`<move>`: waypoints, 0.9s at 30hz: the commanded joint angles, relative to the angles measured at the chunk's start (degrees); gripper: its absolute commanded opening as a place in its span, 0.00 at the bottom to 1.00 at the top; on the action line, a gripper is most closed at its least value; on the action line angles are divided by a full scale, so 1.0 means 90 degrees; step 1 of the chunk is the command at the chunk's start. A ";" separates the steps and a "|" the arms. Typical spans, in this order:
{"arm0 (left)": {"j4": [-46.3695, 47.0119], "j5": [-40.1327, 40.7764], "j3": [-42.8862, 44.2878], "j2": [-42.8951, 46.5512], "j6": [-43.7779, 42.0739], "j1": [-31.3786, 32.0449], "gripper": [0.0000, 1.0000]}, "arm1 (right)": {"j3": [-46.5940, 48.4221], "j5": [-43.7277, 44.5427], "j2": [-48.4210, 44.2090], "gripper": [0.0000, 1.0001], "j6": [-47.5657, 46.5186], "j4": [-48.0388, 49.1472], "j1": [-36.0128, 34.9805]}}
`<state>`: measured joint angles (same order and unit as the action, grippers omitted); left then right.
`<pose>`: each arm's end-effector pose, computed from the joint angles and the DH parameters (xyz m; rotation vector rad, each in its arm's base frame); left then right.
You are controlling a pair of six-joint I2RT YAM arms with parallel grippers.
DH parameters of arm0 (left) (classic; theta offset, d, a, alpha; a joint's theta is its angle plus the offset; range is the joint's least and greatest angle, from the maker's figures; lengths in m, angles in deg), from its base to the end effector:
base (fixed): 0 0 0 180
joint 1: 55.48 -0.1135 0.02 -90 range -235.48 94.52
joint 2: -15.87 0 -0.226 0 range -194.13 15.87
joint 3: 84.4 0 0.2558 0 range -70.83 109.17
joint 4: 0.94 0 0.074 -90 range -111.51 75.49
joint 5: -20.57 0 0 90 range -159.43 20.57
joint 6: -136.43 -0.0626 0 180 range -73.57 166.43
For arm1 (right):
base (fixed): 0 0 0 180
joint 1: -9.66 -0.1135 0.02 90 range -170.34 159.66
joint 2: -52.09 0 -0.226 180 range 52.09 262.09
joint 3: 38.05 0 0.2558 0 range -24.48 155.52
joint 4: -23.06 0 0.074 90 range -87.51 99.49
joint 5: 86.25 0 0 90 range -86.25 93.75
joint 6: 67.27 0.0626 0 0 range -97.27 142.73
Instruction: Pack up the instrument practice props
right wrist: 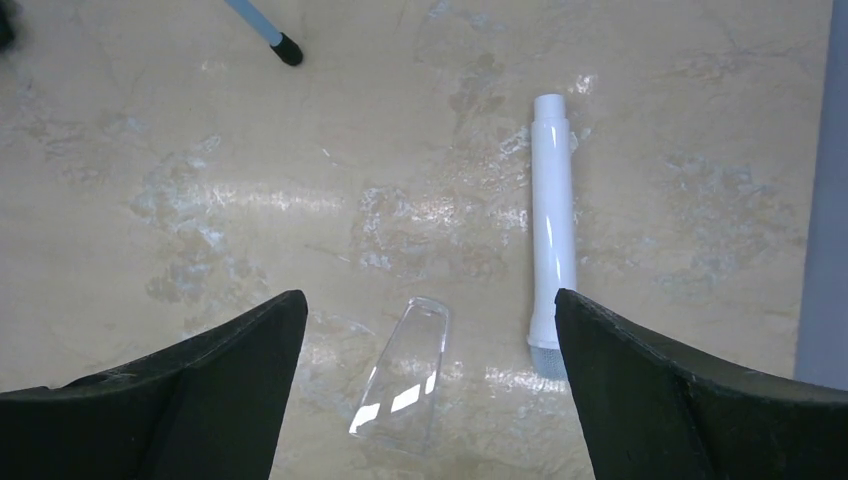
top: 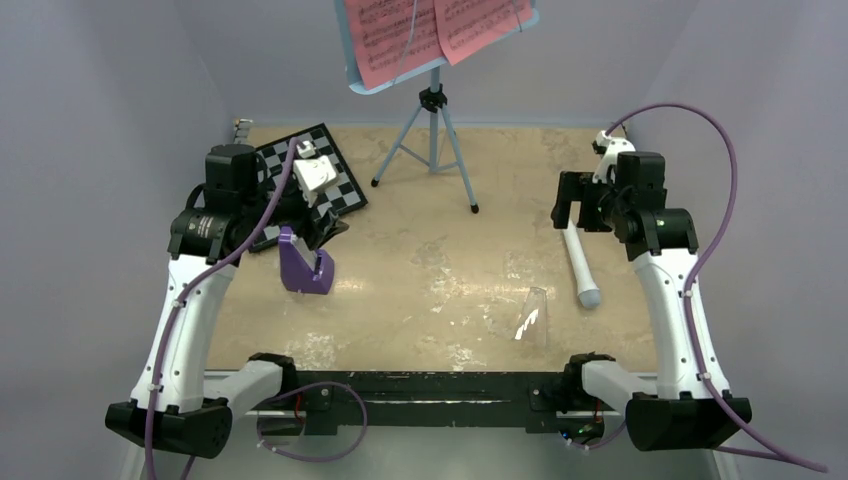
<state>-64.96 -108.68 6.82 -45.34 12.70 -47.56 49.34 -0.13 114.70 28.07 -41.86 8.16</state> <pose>0.2265 -0.0715 0.3710 1.0727 1.7466 -0.4609 0.2524 0.0108 0.3334 0.0404 2.2729 0.1399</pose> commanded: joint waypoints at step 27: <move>-0.4842 0.1190 0.1823 -0.1446 -0.6025 -0.0663 0.86 | -0.0494 -0.3482 -0.1136 0.99 -0.2340 -0.1632 -0.0198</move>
<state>-102.88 -92.35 19.06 -54.63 -33.40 -52.45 46.41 -29.01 106.29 7.03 -56.59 6.57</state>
